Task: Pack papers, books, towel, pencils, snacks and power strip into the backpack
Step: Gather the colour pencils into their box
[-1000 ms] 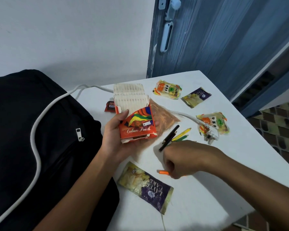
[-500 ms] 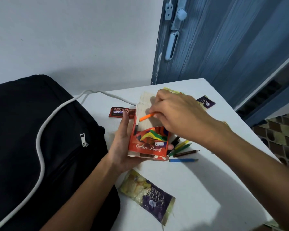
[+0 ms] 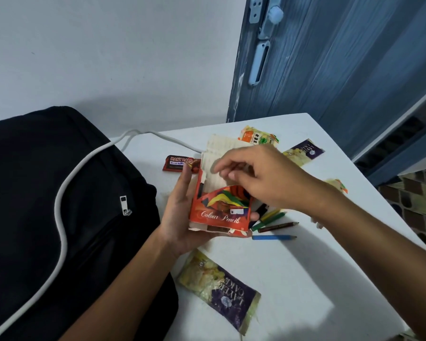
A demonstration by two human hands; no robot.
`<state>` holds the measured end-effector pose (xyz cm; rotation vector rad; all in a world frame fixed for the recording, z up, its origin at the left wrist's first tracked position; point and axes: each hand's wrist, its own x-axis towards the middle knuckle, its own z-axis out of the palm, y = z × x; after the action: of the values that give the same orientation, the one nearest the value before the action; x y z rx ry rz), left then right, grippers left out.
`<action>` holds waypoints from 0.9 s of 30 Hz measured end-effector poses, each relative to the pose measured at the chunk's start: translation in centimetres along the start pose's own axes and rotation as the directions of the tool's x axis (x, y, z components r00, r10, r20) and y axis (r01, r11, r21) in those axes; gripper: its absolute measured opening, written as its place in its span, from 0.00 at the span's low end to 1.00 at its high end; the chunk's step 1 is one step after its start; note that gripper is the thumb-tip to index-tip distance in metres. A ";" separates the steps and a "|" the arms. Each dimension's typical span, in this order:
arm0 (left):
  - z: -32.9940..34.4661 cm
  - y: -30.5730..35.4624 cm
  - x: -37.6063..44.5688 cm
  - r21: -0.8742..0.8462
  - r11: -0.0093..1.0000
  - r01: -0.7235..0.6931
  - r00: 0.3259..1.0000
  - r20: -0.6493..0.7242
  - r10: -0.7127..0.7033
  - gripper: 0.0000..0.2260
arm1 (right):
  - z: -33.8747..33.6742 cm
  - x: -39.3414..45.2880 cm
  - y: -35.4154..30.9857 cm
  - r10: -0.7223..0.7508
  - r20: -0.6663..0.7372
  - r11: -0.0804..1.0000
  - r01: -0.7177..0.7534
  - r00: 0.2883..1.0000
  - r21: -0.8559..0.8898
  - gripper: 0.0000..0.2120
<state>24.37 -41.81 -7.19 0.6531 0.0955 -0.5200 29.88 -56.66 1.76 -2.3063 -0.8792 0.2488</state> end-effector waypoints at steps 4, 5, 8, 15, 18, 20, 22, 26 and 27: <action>-0.1 0.0 0.2 -0.016 1.000 0.016 0.998 0.057 -0.015 0.38 | -1.9 -0.6 1.0 0.058 -0.057 0.998 -0.056 0.997 0.043 0.12; -0.2 0.0 0.2 -0.033 0.999 0.007 0.999 0.051 -0.006 0.38 | -2.5 -0.9 1.3 0.115 0.058 0.993 -0.114 0.992 -0.022 0.11; -0.3 0.0 0.3 -0.099 0.995 -0.022 1.000 0.006 0.023 0.37 | -2.6 -1.9 2.3 0.332 0.421 0.923 -0.199 0.844 -0.328 0.05; -0.6 0.2 0.3 -0.140 0.989 -0.046 0.998 -0.053 0.038 0.36 | 1.5 -3.6 3.7 0.392 0.440 0.768 -0.024 0.808 -0.640 0.09; -0.6 0.1 0.3 -0.148 0.988 -0.053 0.998 -0.052 0.046 0.35 | 2.3 -3.7 3.9 0.340 0.391 0.722 0.029 0.855 -0.692 0.17; -0.6 0.1 0.4 -0.139 0.989 -0.053 0.998 -0.051 0.046 0.35 | 2.6 -3.8 4.0 0.287 0.382 0.707 0.075 0.878 -0.703 0.20; -0.5 0.1 0.4 -0.148 0.988 -0.053 0.998 -0.051 0.046 0.35 | 2.5 -3.8 3.8 0.270 0.403 0.736 0.083 0.874 -0.672 0.21; -0.3 0.1 0.4 -0.153 0.987 -0.054 0.996 -0.078 0.042 0.33 | -0.7 -2.8 2.9 0.275 0.481 0.944 -0.138 0.832 -0.301 0.06; -0.2 0.1 0.4 -0.149 0.987 -0.053 0.995 -0.086 0.041 0.33 | -1.6 -2.4 2.6 0.225 0.460 0.973 -0.173 0.859 -0.153 0.05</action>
<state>24.78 -41.78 -7.38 0.5278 0.1953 -0.4358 30.06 -60.48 1.28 -2.4818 -0.8967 0.9134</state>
